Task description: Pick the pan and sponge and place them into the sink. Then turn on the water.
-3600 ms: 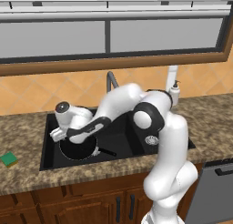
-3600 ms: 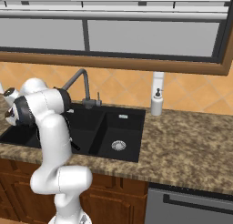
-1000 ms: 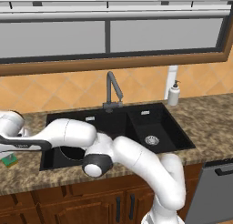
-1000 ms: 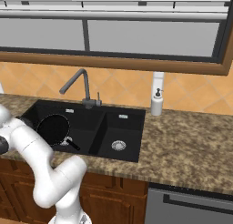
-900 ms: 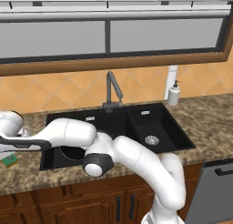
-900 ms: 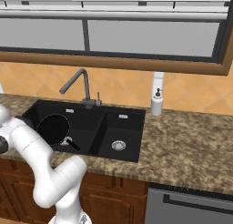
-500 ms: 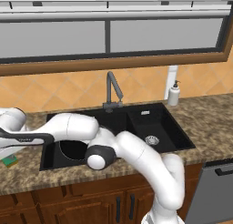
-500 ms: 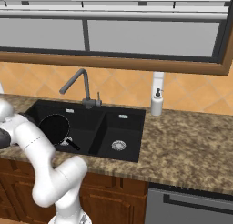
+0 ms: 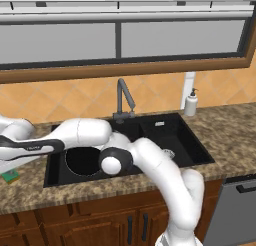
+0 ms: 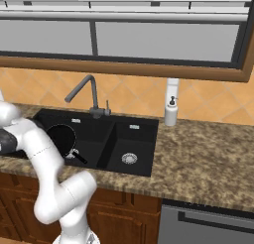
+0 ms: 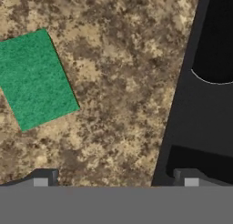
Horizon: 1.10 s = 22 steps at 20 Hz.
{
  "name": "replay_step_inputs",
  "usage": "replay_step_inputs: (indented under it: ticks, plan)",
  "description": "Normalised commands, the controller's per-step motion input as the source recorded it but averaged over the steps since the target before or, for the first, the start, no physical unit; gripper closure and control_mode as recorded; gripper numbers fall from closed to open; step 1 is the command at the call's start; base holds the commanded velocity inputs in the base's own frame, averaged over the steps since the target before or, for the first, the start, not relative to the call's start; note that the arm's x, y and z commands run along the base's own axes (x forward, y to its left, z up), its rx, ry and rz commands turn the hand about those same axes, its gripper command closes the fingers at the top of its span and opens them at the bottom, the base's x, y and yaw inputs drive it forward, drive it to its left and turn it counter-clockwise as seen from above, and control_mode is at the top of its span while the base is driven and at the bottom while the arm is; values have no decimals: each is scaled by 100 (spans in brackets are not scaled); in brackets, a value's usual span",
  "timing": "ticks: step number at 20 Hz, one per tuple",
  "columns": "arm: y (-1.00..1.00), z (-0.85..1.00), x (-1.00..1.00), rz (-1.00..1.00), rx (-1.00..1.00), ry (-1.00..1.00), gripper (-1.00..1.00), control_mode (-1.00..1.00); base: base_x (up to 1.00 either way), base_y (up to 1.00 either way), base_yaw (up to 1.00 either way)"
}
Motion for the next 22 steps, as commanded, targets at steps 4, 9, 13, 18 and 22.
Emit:
replay_step_inputs:
  ticks: [4,9,13,18,22]
  plan:
    - [0,1,0,6,21,0,-100,-100,0,0,0]
    - [0,-8,0,2,10,0,-100,-100,0,0,0]
    - [7,-27,0,0,4,0,-100,-100,0,0,0]
    - [16,0,0,0,5,0,-100,-100,0,0,0]
    - [16,13,0,0,4,0,-100,-100,0,0,0]
